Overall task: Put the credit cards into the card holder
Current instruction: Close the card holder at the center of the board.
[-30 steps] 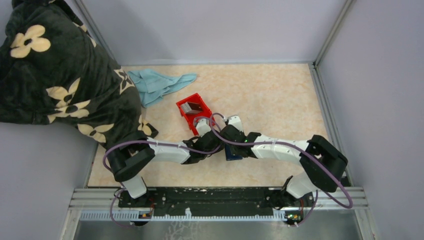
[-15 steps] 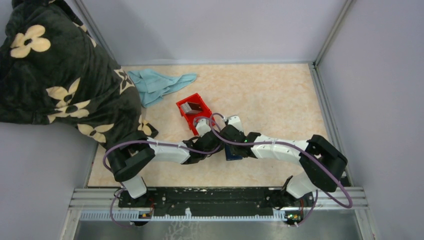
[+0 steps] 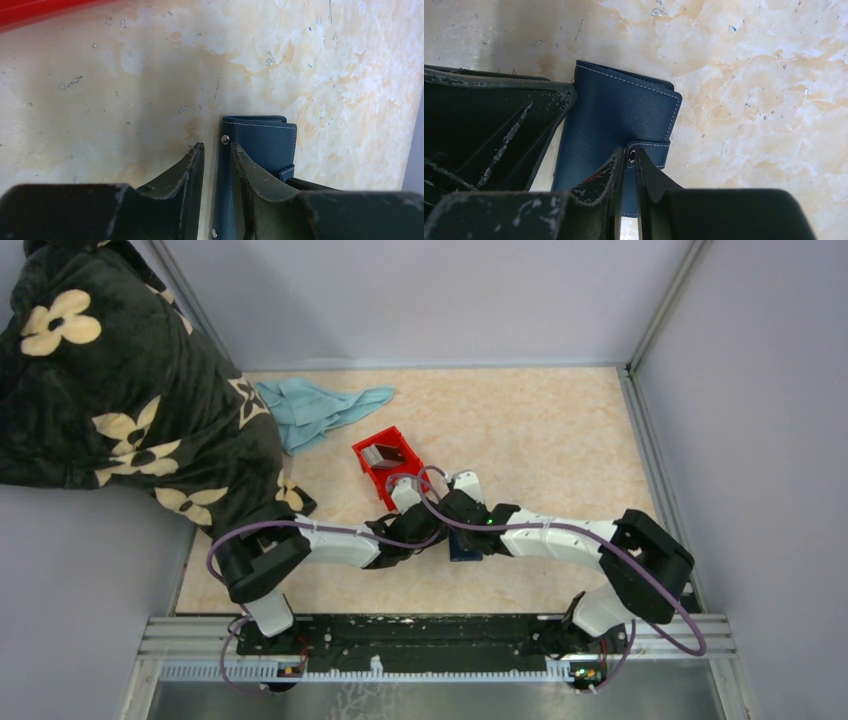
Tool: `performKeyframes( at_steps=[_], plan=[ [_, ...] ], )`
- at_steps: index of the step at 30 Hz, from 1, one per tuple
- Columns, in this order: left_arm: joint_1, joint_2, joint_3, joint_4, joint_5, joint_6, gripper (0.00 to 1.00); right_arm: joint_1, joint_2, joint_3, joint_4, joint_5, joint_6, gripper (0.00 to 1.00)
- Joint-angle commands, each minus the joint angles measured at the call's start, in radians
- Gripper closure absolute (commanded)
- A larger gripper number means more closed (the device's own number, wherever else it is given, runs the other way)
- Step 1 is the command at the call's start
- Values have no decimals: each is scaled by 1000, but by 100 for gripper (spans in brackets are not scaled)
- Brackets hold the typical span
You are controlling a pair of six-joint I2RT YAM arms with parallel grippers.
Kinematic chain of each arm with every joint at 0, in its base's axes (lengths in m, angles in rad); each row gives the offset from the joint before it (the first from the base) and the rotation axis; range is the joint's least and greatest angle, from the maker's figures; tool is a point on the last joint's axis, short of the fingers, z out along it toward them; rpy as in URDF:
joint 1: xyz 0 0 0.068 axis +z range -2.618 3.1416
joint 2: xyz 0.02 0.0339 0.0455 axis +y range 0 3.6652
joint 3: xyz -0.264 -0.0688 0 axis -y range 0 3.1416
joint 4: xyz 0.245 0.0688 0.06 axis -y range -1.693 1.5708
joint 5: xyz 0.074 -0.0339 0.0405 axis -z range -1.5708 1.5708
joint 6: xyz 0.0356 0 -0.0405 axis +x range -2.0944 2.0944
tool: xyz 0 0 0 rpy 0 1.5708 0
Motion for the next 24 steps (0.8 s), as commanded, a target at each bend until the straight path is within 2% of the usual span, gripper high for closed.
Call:
performKeyframes(
  at_steps=[1, 24],
  plan=[
    [5, 66, -42, -133, 41, 12, 66, 21, 3, 48, 6, 16, 17, 86],
    [3, 71, -47, -125, 47, 9, 67, 31, 38, 21, 9, 28, 35, 91]
  ],
)
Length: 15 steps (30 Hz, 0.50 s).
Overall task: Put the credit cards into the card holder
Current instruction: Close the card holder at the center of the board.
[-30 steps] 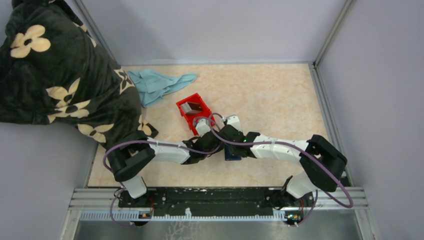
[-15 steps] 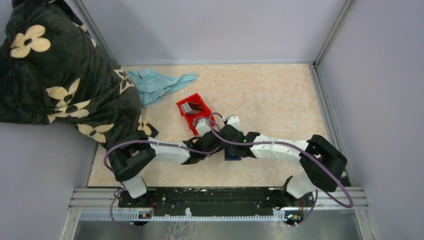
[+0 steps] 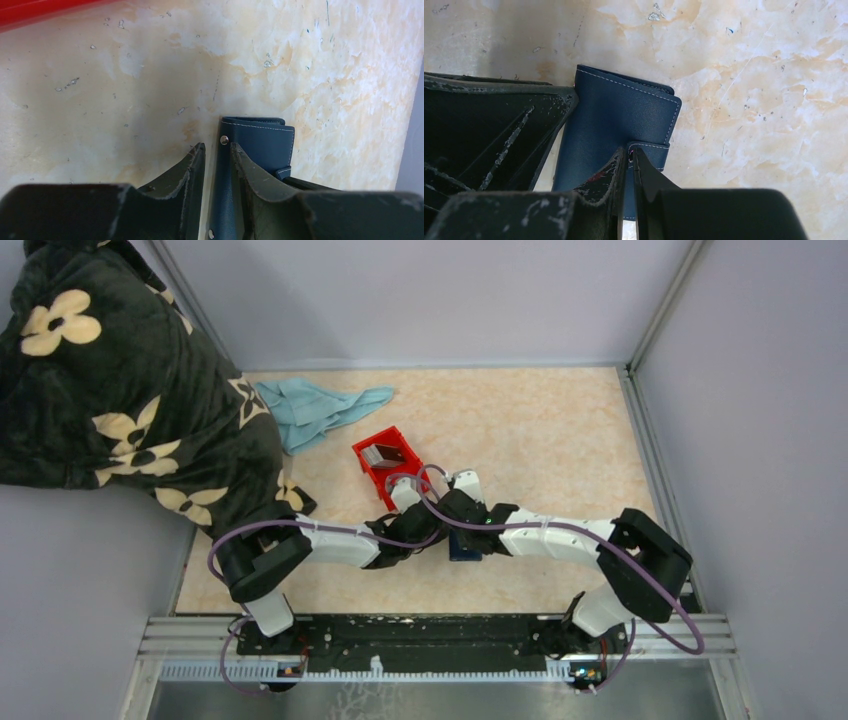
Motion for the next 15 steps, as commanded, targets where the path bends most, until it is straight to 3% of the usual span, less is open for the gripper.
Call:
performKeyframes(
  at_steps=[1, 15],
  plan=[
    [3, 65, -42, -146, 39, 16, 67, 32, 28, 15, 1, 18, 20, 91],
    [3, 62, -43, -149, 37, 20, 68, 41, 13, -11, -32, 65, 34, 94]
  ],
)
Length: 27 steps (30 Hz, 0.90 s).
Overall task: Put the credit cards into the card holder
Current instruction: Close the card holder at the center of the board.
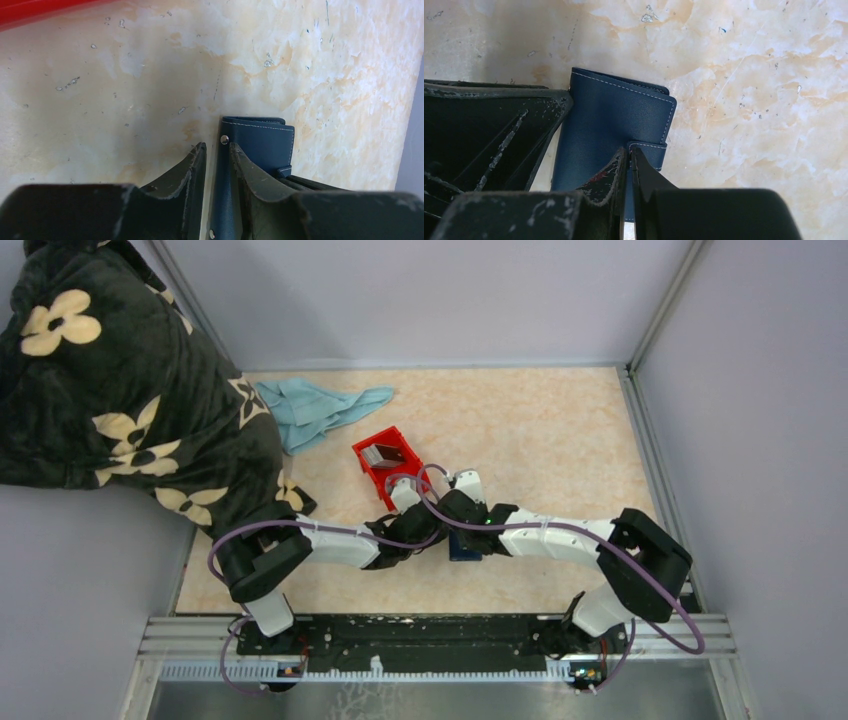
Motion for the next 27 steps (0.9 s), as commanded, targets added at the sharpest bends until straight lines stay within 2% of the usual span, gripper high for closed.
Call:
performKeyframes(
  at_steps=[1, 27],
  plan=[
    [3, 64, -35, -158, 40, 22, 68, 36, 12, -11, -29, 40, 14, 94],
    [2, 66, -27, -163, 42, 26, 70, 111, 108, 6, -42, 38, 52, 95]
  ],
)
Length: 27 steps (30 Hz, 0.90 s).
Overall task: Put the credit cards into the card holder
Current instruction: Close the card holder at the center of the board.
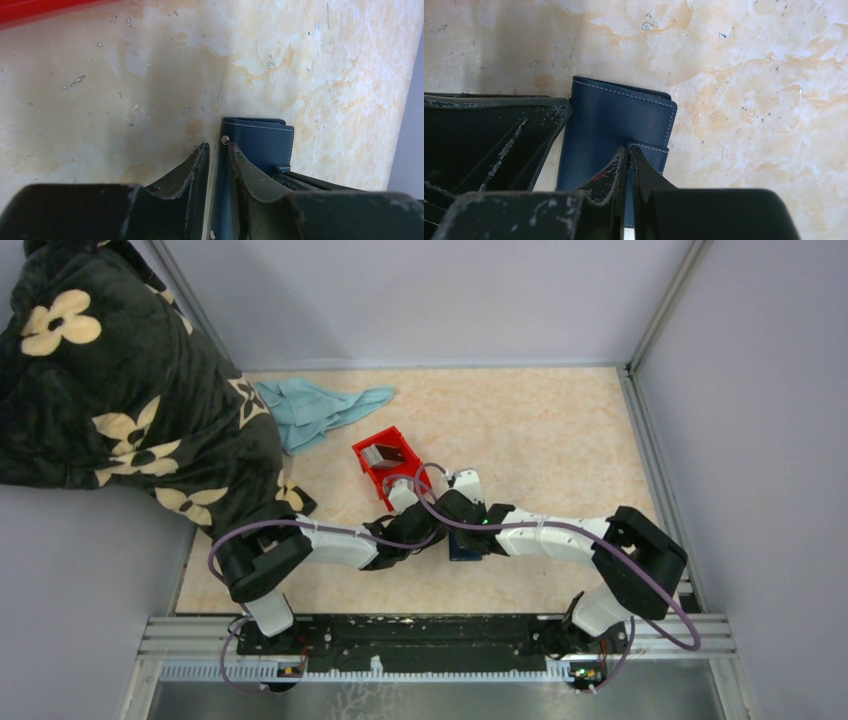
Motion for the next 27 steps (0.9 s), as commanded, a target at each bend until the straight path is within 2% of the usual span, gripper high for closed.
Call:
performKeyframes(
  at_steps=[1, 14, 27],
  plan=[
    [-2, 66, -13, -179, 35, 45, 70, 104, 87, -1, -60, 16, 36, 95],
    [-2, 72, -21, -169, 39, 37, 70, 111, 48, -33, -117, 54, 84, 95],
    [-2, 73, -53, -135, 51, 17, 70, 131, 75, -48, -114, 42, 110, 95]
  ],
)
